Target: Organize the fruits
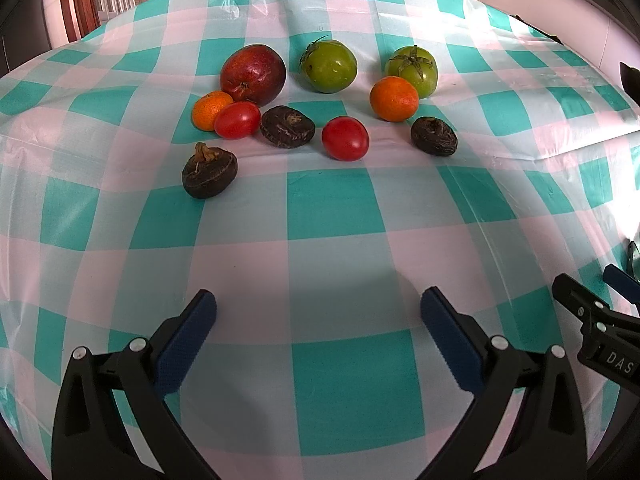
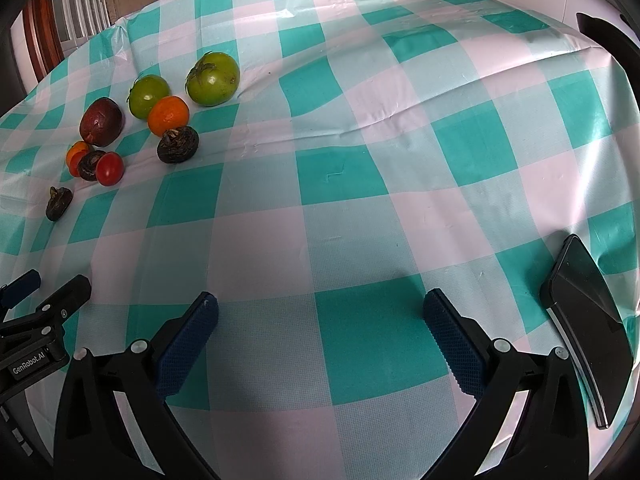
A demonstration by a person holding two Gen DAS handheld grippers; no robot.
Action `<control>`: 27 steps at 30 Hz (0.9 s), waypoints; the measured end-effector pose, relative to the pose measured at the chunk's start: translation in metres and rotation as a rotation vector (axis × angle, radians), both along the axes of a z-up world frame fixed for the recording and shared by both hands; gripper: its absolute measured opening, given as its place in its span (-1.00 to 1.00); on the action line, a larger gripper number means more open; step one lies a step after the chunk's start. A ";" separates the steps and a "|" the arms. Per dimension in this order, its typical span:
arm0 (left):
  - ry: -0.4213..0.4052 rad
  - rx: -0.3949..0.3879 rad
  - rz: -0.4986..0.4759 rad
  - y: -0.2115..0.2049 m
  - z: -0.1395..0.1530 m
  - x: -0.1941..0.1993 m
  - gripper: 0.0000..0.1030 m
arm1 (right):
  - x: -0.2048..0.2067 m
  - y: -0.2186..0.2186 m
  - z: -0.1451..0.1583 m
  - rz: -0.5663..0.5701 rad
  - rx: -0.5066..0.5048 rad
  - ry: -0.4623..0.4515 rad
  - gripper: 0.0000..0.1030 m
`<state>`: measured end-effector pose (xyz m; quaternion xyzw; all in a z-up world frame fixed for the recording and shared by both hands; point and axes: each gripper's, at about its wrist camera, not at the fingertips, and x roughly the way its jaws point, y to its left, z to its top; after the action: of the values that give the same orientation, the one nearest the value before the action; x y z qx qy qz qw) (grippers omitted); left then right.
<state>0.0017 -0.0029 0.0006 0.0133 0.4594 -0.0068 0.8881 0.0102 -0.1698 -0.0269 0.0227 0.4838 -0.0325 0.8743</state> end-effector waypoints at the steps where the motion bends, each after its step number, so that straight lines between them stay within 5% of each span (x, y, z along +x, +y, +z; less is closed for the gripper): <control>1: 0.000 0.000 0.000 0.000 0.000 0.000 0.97 | 0.000 0.000 0.000 0.000 0.000 0.000 0.92; 27: 0.000 0.000 0.000 0.000 0.000 0.000 0.97 | -0.001 0.002 -0.002 0.000 0.000 -0.001 0.92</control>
<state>0.0017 -0.0033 0.0006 0.0132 0.4594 -0.0067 0.8881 0.0095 -0.1682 -0.0289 0.0227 0.4835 -0.0326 0.8745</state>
